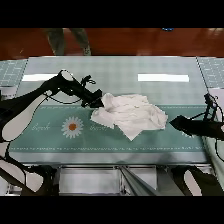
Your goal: Fold the shirts.
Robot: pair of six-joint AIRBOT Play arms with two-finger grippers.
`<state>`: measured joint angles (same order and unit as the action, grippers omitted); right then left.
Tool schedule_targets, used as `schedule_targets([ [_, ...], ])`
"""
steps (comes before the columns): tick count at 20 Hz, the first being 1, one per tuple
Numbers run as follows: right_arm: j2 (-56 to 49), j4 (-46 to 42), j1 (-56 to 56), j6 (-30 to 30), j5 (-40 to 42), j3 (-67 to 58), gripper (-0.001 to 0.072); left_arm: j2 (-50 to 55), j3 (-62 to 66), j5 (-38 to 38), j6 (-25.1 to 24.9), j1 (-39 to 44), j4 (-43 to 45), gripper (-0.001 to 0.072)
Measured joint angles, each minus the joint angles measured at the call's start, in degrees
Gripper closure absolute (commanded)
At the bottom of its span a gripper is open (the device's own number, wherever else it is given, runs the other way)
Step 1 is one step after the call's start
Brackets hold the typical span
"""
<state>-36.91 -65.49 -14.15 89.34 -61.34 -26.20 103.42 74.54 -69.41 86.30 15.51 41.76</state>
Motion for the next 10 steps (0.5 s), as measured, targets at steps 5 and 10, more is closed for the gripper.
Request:
schedule_targets([
  [5, -3.32, 0.87, 0.0, 1.38, 0.17, 1.92, 0.0305, 0.31, 2.1, -3.28, -3.5, 0.74, 0.04, 0.0692],
  [10, -8.72, 13.42, 0.0, -5.53, 2.49, 2.97, 0.0305, 0.39, 2.64, -5.14, -4.48, 0.87, 0.07, 0.0692],
])
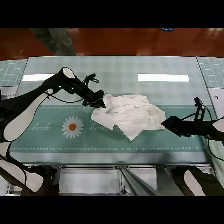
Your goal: Fold the shirts.
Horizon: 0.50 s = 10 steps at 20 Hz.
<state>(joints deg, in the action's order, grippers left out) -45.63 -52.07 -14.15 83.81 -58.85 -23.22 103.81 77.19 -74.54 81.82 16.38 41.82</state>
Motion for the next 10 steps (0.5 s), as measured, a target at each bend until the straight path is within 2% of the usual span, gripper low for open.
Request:
schedule_targets([
  [9, -15.96, 16.39, 3.65, -13.07, 6.69, -0.33, 0.0306, 0.0, 0.13, -0.42, -0.35, 0.04, 0.0, 0.0691],
  [10, -17.86, 17.18, 5.29, -13.68, 7.56, -0.76, 0.0339, 0.0, 0.13, -0.44, -0.35, 0.04, 0.0, 0.0691],
])
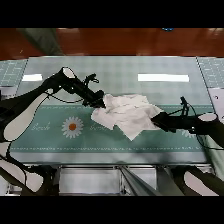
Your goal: Fold the shirts.
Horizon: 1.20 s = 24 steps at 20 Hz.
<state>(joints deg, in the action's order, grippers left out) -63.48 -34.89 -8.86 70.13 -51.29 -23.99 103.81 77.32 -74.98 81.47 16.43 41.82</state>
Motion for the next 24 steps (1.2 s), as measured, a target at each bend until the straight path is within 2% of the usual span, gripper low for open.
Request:
schedule_targets([
  [1, -1.64, 1.09, 1.64, -0.48, 0.72, -0.66, 0.0472, 0.0, 0.0, 0.0, 0.0, 0.0, 0.0, 0.0691],
  [2, -3.39, 1.49, 3.39, -0.72, 1.88, -1.6, 0.069, 0.0, 0.0, -0.02, 0.0, 0.0, 0.0, 0.0691],
  [4, -5.92, 1.95, 6.05, -1.38, 3.26, -4.61, 0.0688, 0.0, 0.26, -0.17, 0.0, -0.26, 0.02, 0.0692],
  [6, -6.88, -0.02, 7.26, -1.7, 0.44, -9.77, 0.0689, -0.59, 1.9, -1.4, 0.0, -1.95, -0.07, 0.0692],
  [9, -5.57, -8.33, 7.45, 2.1, -6.34, -21.49, 0.0689, -3.78, 6.47, -2.86, 0.0, -6.51, -0.28, 0.0691],
  [13, -2.36, -16.24, 7.54, 7.06, -13.57, -41.92, 0.0689, -11.15, 14.05, -3.15, 0.0, -13.07, -0.31, 0.0692],
  [19, 0.28, -20.28, 7.54, 12.52, -20.96, -76.06, 0.0689, -23.76, 28.87, 0.13, 0.0, -22.1, -5.55, 0.0691],
  [21, 1.27, -20.68, 7.54, 13.57, -22.97, -84.48, 0.0689, -28.13, 34.12, 0.31, -0.44, -24.7, -7.13, 0.0691],
  [24, 4.85, -21.46, 7.54, 14.43, -25.0, -90.71, 0.0689, -36.35, 38.6, 1.75, -1.31, -28.94, -8.04, 0.0692],
])
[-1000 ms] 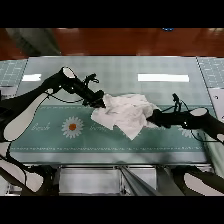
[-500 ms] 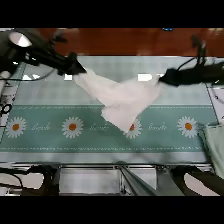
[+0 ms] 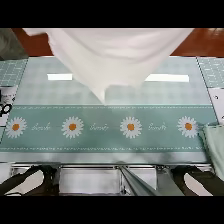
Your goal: Fold the shirts.
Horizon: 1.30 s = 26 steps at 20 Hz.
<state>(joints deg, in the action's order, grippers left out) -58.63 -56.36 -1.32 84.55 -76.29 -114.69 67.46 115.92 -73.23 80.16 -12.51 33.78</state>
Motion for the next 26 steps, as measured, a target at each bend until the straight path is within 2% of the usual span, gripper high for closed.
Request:
schedule_targets([
  [4, 6.67, -2.34, 0.0, 0.39, -1.86, -2.8, 0.0689, -11.78, 1.95, 1.42, -2.89, -5.31, -0.39, 0.0691],
  [8, 13.18, -5.27, 0.0, 0.5, -3.17, -3.56, 0.0689, -21.7, 2.36, 1.81, -4.42, -8.15, 4.5, 0.0692],
  [14, 17.33, -12.04, 0.0, 0.61, -11.52, -0.46, 0.0689, -28.28, -3.82, -0.79, -4.72, -7.1, 9.79, 0.0691],
  [17, 17.64, -14.34, 0.0, 0.61, -12.61, 7.98, 0.0689, -27.82, -13.27, -0.13, -4.28, -6.36, 10.14, 0.0691],
  [20, 16.28, -14.27, 0.0, 0.61, -8.5, 19.74, 0.0689, -24.11, -23.93, 1.03, -5.6, -5.51, 7.74, 0.0691],
  [23, 11.3, -13.0, 0.04, 0.24, -2.93, 28.59, 0.0689, -16.22, -32.37, 2.82, -9.18, -2.05, 6.08, 0.0691],
  [26, 2.86, -11.45, 0.0, -0.59, 3.63, 32.37, 0.0689, -4.7, -35.65, 7.21, -11.72, 2.32, 5.31, 0.0691],
])
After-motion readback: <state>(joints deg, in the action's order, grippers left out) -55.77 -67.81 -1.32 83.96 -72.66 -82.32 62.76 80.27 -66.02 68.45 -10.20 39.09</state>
